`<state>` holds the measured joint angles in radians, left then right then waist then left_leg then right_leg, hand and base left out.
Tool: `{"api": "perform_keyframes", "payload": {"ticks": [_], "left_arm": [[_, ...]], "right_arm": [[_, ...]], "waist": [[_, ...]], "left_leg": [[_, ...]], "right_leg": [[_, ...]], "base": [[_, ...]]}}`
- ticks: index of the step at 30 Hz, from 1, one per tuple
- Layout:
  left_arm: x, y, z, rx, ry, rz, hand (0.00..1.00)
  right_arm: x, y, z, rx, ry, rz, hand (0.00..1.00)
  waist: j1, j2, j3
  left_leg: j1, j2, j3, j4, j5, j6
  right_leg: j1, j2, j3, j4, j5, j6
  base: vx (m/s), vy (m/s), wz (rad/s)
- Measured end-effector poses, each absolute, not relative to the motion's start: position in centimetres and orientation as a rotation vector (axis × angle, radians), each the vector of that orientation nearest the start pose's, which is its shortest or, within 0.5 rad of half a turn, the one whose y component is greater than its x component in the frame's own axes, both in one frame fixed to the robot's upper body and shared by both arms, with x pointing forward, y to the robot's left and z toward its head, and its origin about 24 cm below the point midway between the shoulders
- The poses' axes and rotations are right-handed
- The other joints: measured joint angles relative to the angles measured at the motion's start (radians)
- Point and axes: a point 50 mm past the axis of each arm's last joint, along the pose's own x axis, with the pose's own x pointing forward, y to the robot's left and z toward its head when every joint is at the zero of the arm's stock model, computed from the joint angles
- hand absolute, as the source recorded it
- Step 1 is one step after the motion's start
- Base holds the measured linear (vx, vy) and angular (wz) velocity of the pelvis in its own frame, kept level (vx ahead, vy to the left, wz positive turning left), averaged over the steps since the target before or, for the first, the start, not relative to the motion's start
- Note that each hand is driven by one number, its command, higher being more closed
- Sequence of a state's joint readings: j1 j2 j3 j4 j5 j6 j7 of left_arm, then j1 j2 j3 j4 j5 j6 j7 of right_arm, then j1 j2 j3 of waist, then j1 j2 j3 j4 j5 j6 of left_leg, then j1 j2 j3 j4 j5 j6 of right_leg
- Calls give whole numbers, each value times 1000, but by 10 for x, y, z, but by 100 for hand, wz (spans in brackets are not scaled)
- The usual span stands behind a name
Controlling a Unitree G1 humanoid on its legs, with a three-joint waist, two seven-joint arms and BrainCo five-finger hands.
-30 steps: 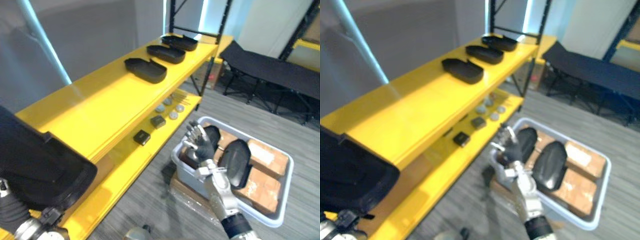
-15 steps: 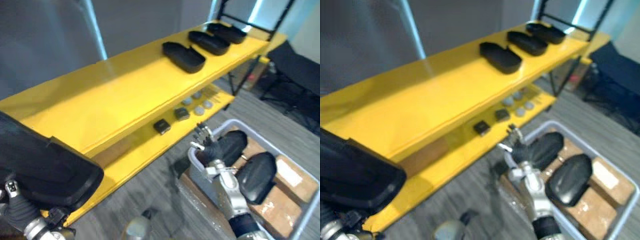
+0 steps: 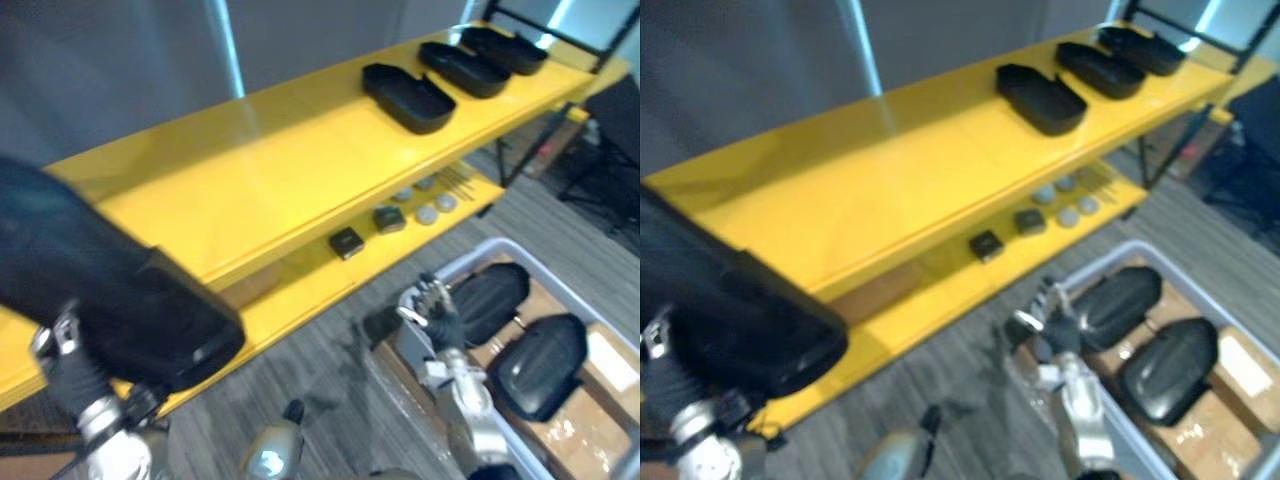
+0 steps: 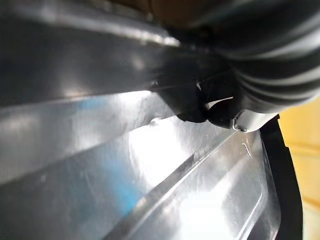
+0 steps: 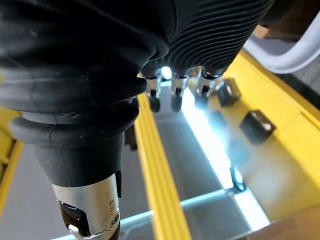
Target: Walk over and take plastic housings, then place them on the shelf
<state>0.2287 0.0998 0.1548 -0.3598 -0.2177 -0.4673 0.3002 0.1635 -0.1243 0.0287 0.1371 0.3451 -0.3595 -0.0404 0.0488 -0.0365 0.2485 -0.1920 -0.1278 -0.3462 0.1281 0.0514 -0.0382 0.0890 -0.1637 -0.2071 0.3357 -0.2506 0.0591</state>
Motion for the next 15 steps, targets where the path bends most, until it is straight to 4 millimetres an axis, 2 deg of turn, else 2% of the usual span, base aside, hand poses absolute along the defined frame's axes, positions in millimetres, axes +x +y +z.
{"api": "perform_keyframes", "payload": {"ticks": [1,3,6,10,12,15], "left_arm": [[187,222,126,-117,-649,446,100],[189,223,127,-123,-645,464,100],[188,223,122,-111,-610,499,100],[185,223,119,-104,-597,506,100],[187,223,121,-101,-607,506,100],[189,222,124,-112,-623,516,100]], "right_arm": [[215,-190,14,210,-95,-150,0],[227,-187,27,210,-166,-132,0],[244,-182,47,206,-251,-104,0],[248,-180,66,210,-342,-115,0],[247,-180,70,212,-358,-123,0],[245,-181,68,214,-350,-130,0]], "waist": [[0,-12,6],[0,-21,16],[17,-17,20],[27,-2,63],[16,10,89],[-1,12,107]], "left_leg": [[-1,3,1,-19,23,-2],[-2,9,15,-19,28,1],[-2,27,34,-24,28,1],[-2,50,57,-51,41,-10],[-3,53,62,-72,55,-8],[-3,62,83,-109,77,-9]], "right_leg": [[-12,-2,-7,15,0,0],[-23,-4,-6,33,0,1],[-53,4,20,61,9,12],[-51,20,20,14,9,12],[-51,23,20,-10,9,11],[-54,20,20,-50,-7,-3]], "base": [[88,-55,53],[61,-58,5],[-3,-34,-16],[-102,-42,-21],[-173,-15,-18],[-156,-20,-19]]}}
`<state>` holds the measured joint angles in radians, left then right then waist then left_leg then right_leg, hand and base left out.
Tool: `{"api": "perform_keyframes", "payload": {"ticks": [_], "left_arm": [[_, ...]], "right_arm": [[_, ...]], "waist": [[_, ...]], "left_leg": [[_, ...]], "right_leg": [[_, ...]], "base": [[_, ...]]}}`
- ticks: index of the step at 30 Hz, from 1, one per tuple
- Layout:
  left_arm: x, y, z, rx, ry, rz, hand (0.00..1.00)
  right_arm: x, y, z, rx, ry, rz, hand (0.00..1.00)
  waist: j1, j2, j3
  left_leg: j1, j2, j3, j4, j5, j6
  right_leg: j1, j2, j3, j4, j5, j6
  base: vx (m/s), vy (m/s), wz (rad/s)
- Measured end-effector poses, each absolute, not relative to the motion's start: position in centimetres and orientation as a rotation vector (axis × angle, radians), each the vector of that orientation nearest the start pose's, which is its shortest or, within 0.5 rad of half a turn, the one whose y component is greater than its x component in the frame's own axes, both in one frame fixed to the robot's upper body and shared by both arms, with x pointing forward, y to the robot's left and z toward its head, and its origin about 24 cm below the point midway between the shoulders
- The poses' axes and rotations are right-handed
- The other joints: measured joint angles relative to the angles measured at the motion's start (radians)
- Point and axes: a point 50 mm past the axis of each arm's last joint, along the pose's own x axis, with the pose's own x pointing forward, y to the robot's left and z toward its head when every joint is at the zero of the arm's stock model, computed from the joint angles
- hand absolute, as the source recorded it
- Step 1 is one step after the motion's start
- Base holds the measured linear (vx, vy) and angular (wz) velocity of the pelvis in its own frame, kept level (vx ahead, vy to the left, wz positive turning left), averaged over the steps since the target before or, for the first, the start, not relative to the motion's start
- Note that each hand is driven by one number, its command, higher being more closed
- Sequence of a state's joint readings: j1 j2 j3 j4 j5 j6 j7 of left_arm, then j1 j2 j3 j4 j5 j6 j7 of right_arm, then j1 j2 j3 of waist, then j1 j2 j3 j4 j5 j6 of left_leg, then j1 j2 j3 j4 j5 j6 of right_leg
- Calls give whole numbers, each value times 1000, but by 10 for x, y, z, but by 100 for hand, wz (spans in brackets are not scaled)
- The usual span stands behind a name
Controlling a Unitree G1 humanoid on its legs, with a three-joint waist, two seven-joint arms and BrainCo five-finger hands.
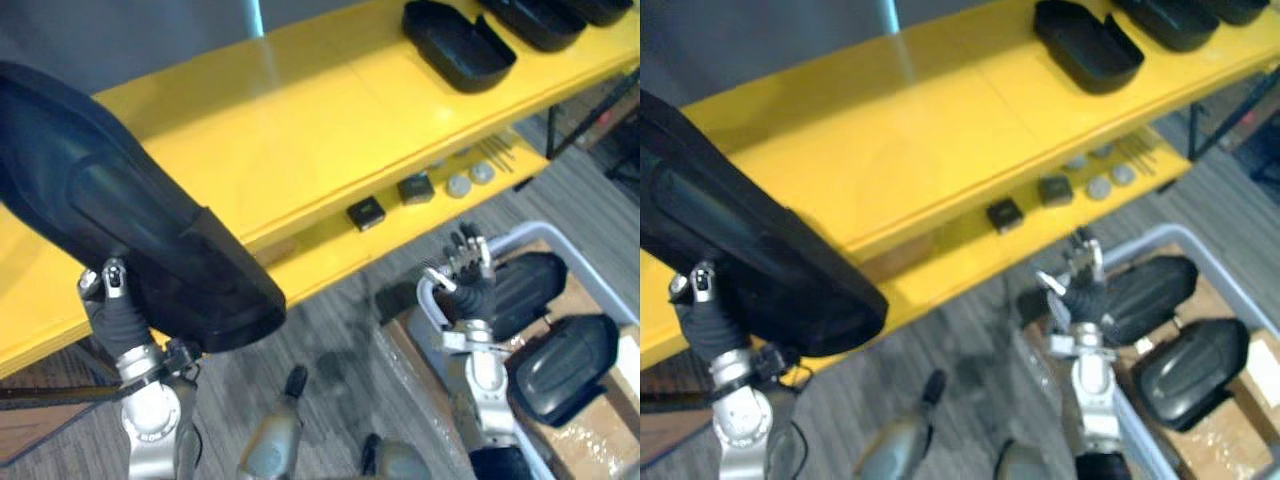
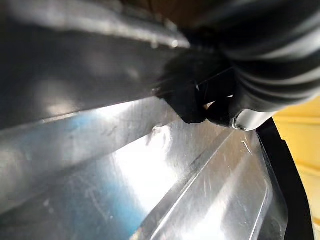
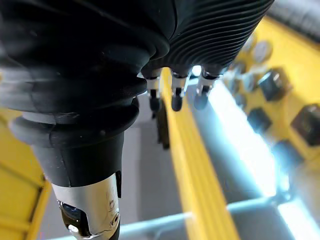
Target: Walk over and take plastic housings, then place them on the shelf
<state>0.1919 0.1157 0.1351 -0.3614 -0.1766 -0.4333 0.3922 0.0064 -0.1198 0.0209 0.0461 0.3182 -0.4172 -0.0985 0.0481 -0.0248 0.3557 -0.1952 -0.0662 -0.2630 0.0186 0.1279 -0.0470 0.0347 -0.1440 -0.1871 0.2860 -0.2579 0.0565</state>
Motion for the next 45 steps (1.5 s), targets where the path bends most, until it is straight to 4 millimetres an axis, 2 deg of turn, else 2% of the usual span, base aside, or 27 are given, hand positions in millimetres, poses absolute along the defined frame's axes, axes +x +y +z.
{"api": "perform_keyframes", "payload": {"ticks": [2,7,8,9,10,11,12,13,14,15,16,18,19,21,23,25,26,27,28,29,31,33,35,37,40,43,45], "left_arm": [[189,221,124,-110,-627,530,100],[186,224,125,-59,-640,586,100],[186,224,126,-36,-648,596,100],[182,226,130,-3,-667,603,100],[181,227,132,17,-679,603,100],[180,227,136,31,-702,598,100],[180,226,138,35,-711,590,100],[179,226,142,49,-728,570,100],[178,226,147,70,-751,545,100],[177,225,150,77,-765,535,100],[177,224,157,82,-801,517,100],[182,223,168,71,-857,507,100],[183,223,169,63,-863,508,100],[184,226,172,65,-874,515,100],[185,227,172,74,-869,508,100],[185,227,174,93,-873,484,100],[186,227,174,106,-869,467,100],[185,225,169,105,-843,453,100],[185,225,168,109,-833,447,100],[184,224,166,111,-825,440,100],[185,224,167,105,-832,442,100],[185,224,168,95,-841,470,100],[187,224,168,98,-840,483,100],[190,227,162,119,-802,508,100],[192,236,145,153,-684,564,100],[180,256,130,239,-581,657,100],[170,265,124,266,-542,706,100]], "right_arm": [[243,-181,68,212,-351,-127,0],[238,-181,69,193,-356,-118,0],[239,-181,69,195,-359,-121,0],[239,-181,70,196,-361,-124,0],[239,-182,70,193,-362,-128,0],[240,-184,72,193,-367,-146,0],[240,-185,72,195,-368,-155,0],[239,-188,71,191,-367,-184,0],[237,-194,70,175,-370,-224,0],[236,-198,71,171,-374,-243,0],[234,-206,71,167,-381,-279,0],[231,-219,78,119,-413,-326,0],[229,-222,82,103,-431,-336,0],[227,-229,103,35,-527,-334,0],[225,-236,120,-27,-590,-318,0],[227,-240,135,-66,-642,-302,0],[231,-242,141,-72,-663,-304,0],[236,-244,148,-68,-681,-299,0],[237,-245,150,-67,-689,-293,0],[239,-245,155,-69,-700,-277,0],[242,-244,160,-71,-715,-247,0],[247,-235,166,-44,-741,-168,0],[252,-221,167,-20,-746,-87,0],[258,-198,169,29,-756,19,0],[267,-153,176,107,-788,222,0],[278,-108,175,164,-753,401,0],[283,-95,166,153,-701,440,0]], "waist": [[-7,2,1],[-8,9,6],[-6,3,9],[-6,-11,16],[-8,-13,19],[-4,-12,20],[-6,-14,20],[-11,-19,23],[-16,-24,26],[-24,-24,26],[-38,-17,24],[-35,-15,24],[-34,-15,24],[-30,-14,24],[-30,-18,20],[-26,-52,0],[-13,-68,-15],[-7,-32,-32],[-6,-18,-42],[-5,6,-55],[-5,36,-74],[0,67,-97],[0,73,-101],[7,68,-106],[36,56,-143],[68,44,-158],[93,37,-163]], "left_leg": [[-1,-2,10,-16,13,-2],[-8,-1,40,13,13,0],[-23,-8,55,55,-11,5],[-35,-13,105,119,-56,31],[-38,-9,121,148,-81,30],[-52,-10,132,208,-119,24],[-51,-13,133,230,-133,28],[-39,-18,130,254,-157,35],[-13,-21,116,248,-163,44],[-3,-14,96,242,-163,47],[7,-1,63,232,-164,56],[7,20,23,228,-172,55],[7,26,13,228,-176,51],[11,56,-12,236,-198,32],[23,65,-45,264,-224,3],[21,45,-77,304,-270,-31],[23,43,-86,312,-292,-58],[22,87,-82,304,-296,-65],[26,102,-79,293,-290,-73],[54,129,-57,241,-263,-100],[104,153,-32,151,-226,-105],[128,160,-8,111,-212,-101],[133,155,-3,110,-211,-100],[156,152,-4,100,-210,-99],[160,145,-12,93,-206,-93],[160,134,-56,91,-201,-89],[159,128,-83,89,-199,-87]], "right_leg": [[-1,-6,-2,-16,-20,14],[-17,-15,-6,30,-54,5],[-15,-27,-6,38,-60,1],[1,-40,-7,46,-63,2],[-9,-37,-2,101,-58,8],[-88,-51,25,290,-49,-13],[-132,-54,48,388,-27,-50],[-200,-54,93,536,49,-90],[-241,-54,111,630,155,-90],[-261,-53,110,667,216,-100],[-293,-42,112,699,173,-111],[-314,-7,112,557,51,-88],[-313,-3,112,485,41,-74],[-297,4,114,214,60,-43],[-250,4,115,68,113,-27],[-191,-2,141,13,170,-19],[-166,-13,124,-3,176,76],[-152,22,93,-10,168,52],[-147,30,78,-14,165,45],[-132,43,64,-19,162,38],[-106,51,53,-37,162,38],[-97,52,54,-59,162,38],[-87,49,55,-69,162,38],[-63,50,52,-79,162,38],[-48,44,41,-95,162,38],[-15,35,-8,-111,159,36],[5,31,-39,-120,154,35]], "base": [[-127,-21,-12],[-60,-8,1],[38,49,5],[51,57,1],[55,14,-5],[50,13,-7],[78,26,-1],[123,58,10],[105,29,22],[139,-38,44],[102,-52,50],[150,-55,44],[146,-83,32],[122,-125,24],[139,-222,50],[158,-353,69],[153,-401,52],[161,-380,43],[156,-282,37],[173,-243,30],[150,-183,13],[119,-68,-12],[70,5,-3],[25,7,4],[14,17,13],[7,13,37],[12,3,44]]}}
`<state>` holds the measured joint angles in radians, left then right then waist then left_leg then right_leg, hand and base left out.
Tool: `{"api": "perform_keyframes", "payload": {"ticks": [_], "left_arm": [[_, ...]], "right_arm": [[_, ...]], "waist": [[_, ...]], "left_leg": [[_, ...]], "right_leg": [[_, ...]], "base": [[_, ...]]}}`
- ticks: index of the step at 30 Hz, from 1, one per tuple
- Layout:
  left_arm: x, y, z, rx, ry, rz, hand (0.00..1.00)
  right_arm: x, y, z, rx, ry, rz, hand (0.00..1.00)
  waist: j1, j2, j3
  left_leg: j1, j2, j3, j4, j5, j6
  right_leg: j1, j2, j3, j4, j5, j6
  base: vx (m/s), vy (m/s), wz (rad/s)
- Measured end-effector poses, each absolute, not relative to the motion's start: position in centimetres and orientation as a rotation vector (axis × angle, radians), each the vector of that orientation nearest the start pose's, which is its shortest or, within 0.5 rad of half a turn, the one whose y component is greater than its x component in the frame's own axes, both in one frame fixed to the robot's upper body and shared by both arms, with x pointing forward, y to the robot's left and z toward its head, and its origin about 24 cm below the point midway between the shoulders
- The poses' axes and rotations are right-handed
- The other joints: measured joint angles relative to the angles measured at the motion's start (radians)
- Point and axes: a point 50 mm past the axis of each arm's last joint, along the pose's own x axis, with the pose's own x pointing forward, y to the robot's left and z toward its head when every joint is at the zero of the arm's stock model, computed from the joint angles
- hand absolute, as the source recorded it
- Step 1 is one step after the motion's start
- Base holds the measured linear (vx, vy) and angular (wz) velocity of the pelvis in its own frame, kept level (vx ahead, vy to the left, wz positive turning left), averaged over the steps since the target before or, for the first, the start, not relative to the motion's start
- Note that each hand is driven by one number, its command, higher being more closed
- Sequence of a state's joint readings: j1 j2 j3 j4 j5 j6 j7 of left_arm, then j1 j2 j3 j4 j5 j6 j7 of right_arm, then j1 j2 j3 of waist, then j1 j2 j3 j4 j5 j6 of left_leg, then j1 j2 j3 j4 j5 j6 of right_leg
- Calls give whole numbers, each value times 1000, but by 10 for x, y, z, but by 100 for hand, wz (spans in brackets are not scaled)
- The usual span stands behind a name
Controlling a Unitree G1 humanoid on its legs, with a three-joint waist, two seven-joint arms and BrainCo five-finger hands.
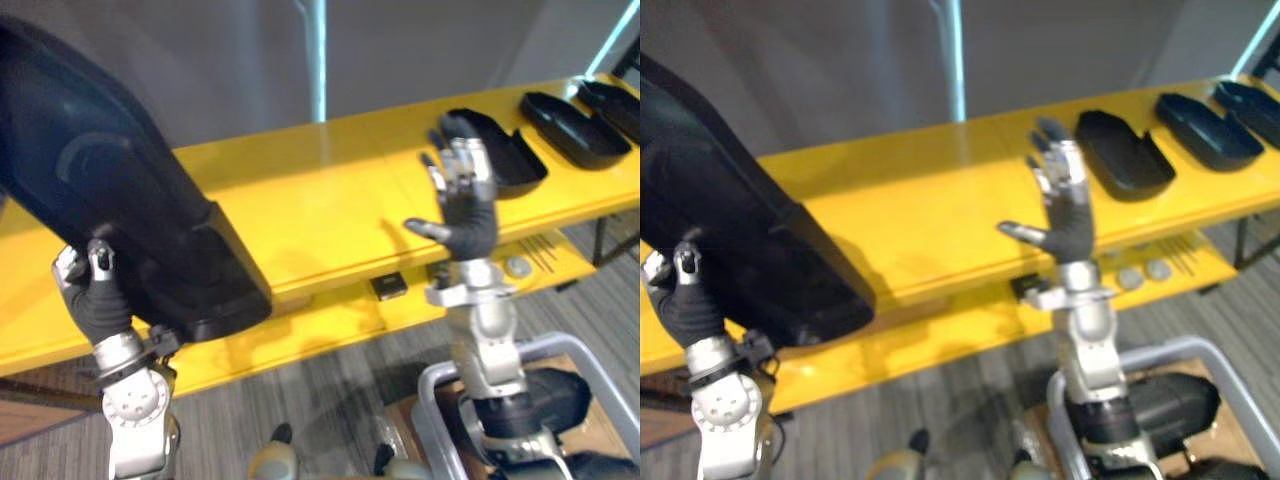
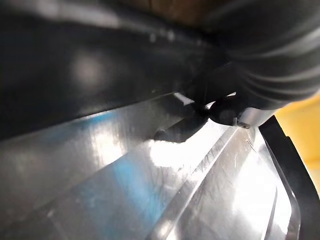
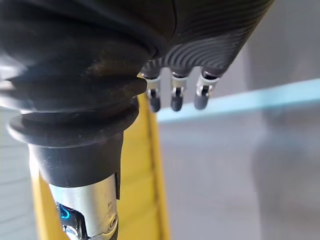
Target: Walk over and take plastic housings, then place them on the shelf
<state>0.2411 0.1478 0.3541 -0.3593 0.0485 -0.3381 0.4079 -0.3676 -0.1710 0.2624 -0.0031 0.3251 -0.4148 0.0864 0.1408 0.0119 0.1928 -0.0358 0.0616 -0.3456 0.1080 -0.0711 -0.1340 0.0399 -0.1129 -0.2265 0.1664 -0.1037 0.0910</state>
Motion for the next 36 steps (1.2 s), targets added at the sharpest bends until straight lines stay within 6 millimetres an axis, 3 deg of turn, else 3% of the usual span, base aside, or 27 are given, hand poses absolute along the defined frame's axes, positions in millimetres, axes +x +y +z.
{"api": "perform_keyframes", "payload": {"ticks": [3,7,9,10,12,13,15,19,22,24,27,31,36], "left_arm": [[147,281,112,319,-462,793,100],[128,287,99,282,-388,852,100],[130,284,98,236,-400,808,100],[136,279,101,209,-428,739,100],[139,273,101,184,-444,687,100],[145,265,101,142,-457,621,100],[150,260,102,131,-463,584,100],[171,246,114,127,-522,451,100],[199,239,132,150,-574,360,100],[232,238,142,157,-561,334,100],[264,248,149,171,-485,378,100],[292,265,157,190,-383,445,100],[321,287,163,185,-241,492,100]], "right_arm": [[286,-81,151,123,-626,478,0],[290,-80,139,75,-558,465,0],[291,-92,130,60,-512,392,0],[289,-110,118,62,-468,298,0],[286,-126,108,47,-434,224,0],[278,-153,97,7,-398,122,0],[272,-168,94,-13,-388,69,0],[252,-199,103,-39,-439,-41,0],[245,-210,111,-65,-472,-70,0],[243,-218,115,-89,-487,-80,0],[242,-220,121,-115,-505,-60,0],[236,-219,142,-148,-592,-26,0],[232,-219,146,-118,-604,20,0]], "waist": [[39,-6,-4],[51,-7,-5],[36,-9,-20],[34,-9,-20],[33,-6,-22],[13,0,-26],[-4,4,-27],[-63,16,-40],[-107,13,-43],[-141,17,-37],[-175,16,-21],[-213,25,6],[-259,30,20]], "left_leg": [[-1,-11,-25,3,1,4],[-3,-20,-41,17,0,6],[-40,-25,-28,49,1,13],[-46,-28,-29,53,6,19],[-46,-31,-29,53,9,23],[-47,-39,-16,38,20,36],[-39,-35,28,29,30,46],[-33,-20,165,-7,43,48],[-33,-21,223,-42,65,48],[-34,-23,254,-66,90,44],[-34,-20,297,-79,96,42],[-33,-19,351,-90,96,42],[-30,-4,468,-95,95,43]], "right_leg": [[15,-8,-25,7,-13,2],[31,-13,-54,15,-24,-3],[37,-13,-92,7,-24,-3],[50,-15,-110,0,-24,-3],[52,-19,-117,2,-24,-3],[50,-32,-118,5,-26,-5],[45,-43,-112,13,-25,-3],[0,-63,-41,28,-21,7],[-64,-75,17,49,-12,15],[-107,-78,56,57,7,28],[-154,-77,100,87,8,29],[-204,-77,151,125,-1,30],[-224,-79,187,141,-7,33]], "base": [[21,3,32],[16,-4,23],[-15,-8,51],[-13,-5,50],[-17,10,21],[-31,31,9],[-48,57,-9],[-54,76,-46],[-26,56,-50],[-4,36,-36],[-18,11,-38],[-8,-1,-32],[13,8,-21]]}}
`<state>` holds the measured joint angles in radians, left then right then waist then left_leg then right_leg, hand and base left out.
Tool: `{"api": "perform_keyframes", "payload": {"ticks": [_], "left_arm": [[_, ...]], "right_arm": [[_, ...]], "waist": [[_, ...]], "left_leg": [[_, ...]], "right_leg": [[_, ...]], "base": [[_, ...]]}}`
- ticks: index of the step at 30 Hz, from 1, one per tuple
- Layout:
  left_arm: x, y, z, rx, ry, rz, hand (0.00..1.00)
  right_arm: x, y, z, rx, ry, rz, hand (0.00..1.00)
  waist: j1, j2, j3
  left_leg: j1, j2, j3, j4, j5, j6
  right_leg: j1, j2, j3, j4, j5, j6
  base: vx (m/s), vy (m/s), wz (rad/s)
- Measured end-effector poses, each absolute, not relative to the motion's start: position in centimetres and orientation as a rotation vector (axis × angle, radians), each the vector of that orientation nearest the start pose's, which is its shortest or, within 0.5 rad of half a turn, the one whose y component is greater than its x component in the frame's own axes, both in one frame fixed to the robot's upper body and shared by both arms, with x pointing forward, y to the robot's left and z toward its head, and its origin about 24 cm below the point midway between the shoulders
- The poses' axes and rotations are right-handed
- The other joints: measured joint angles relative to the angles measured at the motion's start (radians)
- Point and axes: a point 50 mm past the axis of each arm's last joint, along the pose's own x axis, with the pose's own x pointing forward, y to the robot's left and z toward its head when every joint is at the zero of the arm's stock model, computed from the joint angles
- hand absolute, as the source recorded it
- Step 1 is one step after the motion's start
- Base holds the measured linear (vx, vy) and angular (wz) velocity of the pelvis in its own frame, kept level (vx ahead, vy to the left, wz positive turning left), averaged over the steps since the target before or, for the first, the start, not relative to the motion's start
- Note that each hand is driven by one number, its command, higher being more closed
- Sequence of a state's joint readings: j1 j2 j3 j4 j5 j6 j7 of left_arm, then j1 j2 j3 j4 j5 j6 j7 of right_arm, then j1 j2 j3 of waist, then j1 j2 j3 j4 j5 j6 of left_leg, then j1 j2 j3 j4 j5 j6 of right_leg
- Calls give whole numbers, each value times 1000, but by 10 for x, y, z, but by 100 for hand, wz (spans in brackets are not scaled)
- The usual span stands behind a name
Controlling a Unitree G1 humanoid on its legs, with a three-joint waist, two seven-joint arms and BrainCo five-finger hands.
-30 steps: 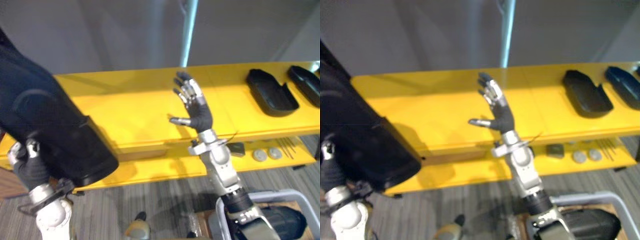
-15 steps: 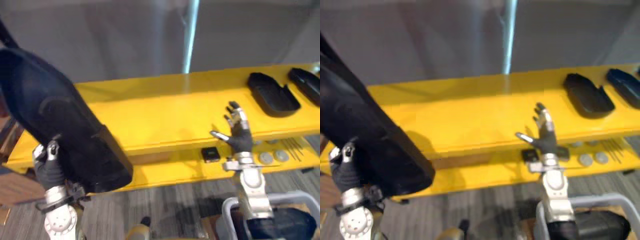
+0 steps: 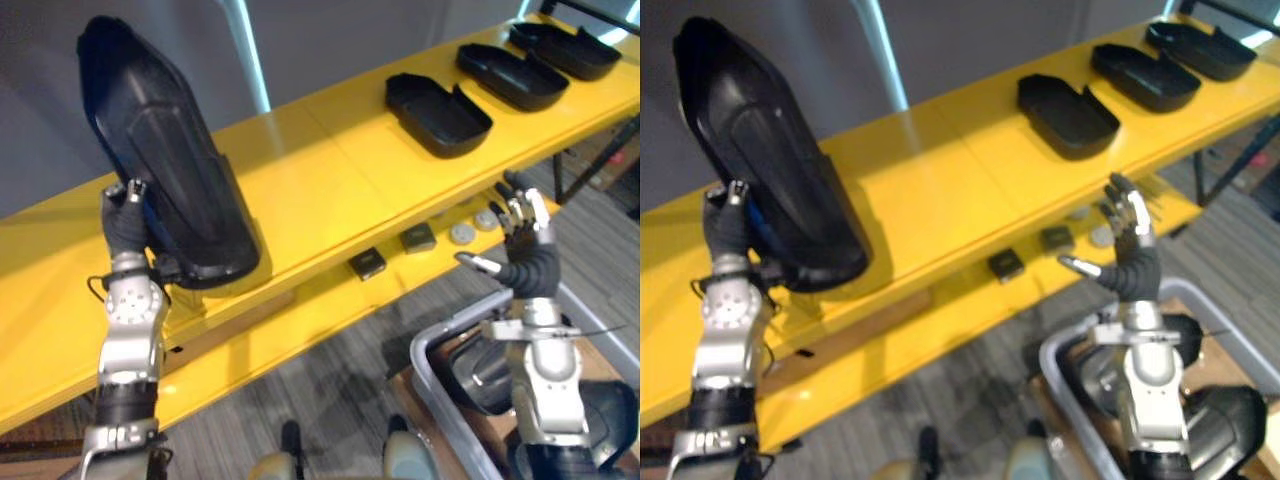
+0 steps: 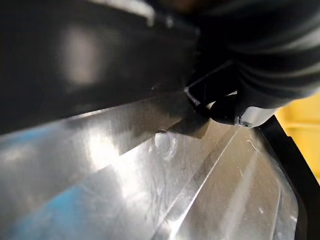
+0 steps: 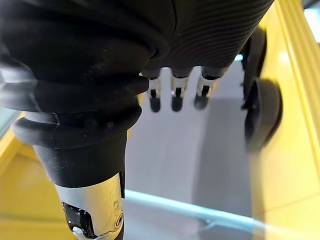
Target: Walk over and take plastic housings, then place them on the shelf
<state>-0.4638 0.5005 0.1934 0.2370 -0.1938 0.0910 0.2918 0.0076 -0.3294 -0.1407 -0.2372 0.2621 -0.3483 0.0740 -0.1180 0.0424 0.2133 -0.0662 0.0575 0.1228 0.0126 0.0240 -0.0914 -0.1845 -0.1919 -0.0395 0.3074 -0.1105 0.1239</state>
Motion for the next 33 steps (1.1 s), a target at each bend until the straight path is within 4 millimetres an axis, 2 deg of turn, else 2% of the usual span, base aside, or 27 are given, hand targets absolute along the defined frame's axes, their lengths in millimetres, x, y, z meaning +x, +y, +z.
{"api": "perform_keyframes", "payload": {"ticks": [5,6,10,12,16,19,24,27,28,33], "left_arm": [[338,300,165,117,-121,531,100],[341,301,164,115,-90,542,100],[348,306,158,107,31,593,100],[348,316,157,115,99,627,100],[350,322,158,97,174,637,100],[350,322,151,98,238,603,100],[349,323,149,104,254,618,100],[347,326,147,90,281,642,100],[347,327,148,82,277,646,0],[348,328,154,63,266,682,0]], "right_arm": [[220,-212,150,-113,-627,87,0],[220,-209,149,-105,-624,106,0],[220,-201,145,-73,-610,146,0],[218,-196,146,-66,-612,168,0],[211,-197,142,-57,-585,164,0],[211,-193,141,-19,-569,175,0],[212,-189,137,6,-540,181,0],[211,-186,135,17,-526,186,0],[212,-185,135,19,-526,185,0],[211,-184,133,42,-518,181,0]], "waist": [[-14,5,18],[-27,7,25],[-41,18,60],[-59,23,71],[-63,23,82],[-62,21,88],[-64,22,133],[-66,22,135],[-67,22,135],[-69,23,143]], "left_leg": [[17,2,116,3,-1,1],[18,2,137,5,-1,2],[27,11,172,16,-14,6],[6,15,190,34,-25,7],[-6,21,202,52,-30,6],[-4,25,208,53,-30,6],[-5,23,212,69,-35,9],[-24,22,217,78,-36,10],[-29,23,217,84,-38,10],[-41,28,223,101,-42,9]], "right_leg": [[-24,-2,45,22,-11,5],[-25,-2,46,28,-16,5],[-37,6,72,41,-21,2],[-63,7,90,55,-24,4],[-79,13,98,61,-24,4],[-79,18,97,63,-25,2],[-81,16,102,79,-29,2],[-109,14,111,101,-36,1],[-114,15,113,104,-36,1],[-130,17,122,116,-36,1]], "base": [[32,9,-20],[19,0,-10],[-10,-12,-21],[-18,-20,-17],[34,-17,-5],[0,0,0],[-20,-4,-1],[-32,-14,-2],[0,0,0],[0,-9,-3]]}}
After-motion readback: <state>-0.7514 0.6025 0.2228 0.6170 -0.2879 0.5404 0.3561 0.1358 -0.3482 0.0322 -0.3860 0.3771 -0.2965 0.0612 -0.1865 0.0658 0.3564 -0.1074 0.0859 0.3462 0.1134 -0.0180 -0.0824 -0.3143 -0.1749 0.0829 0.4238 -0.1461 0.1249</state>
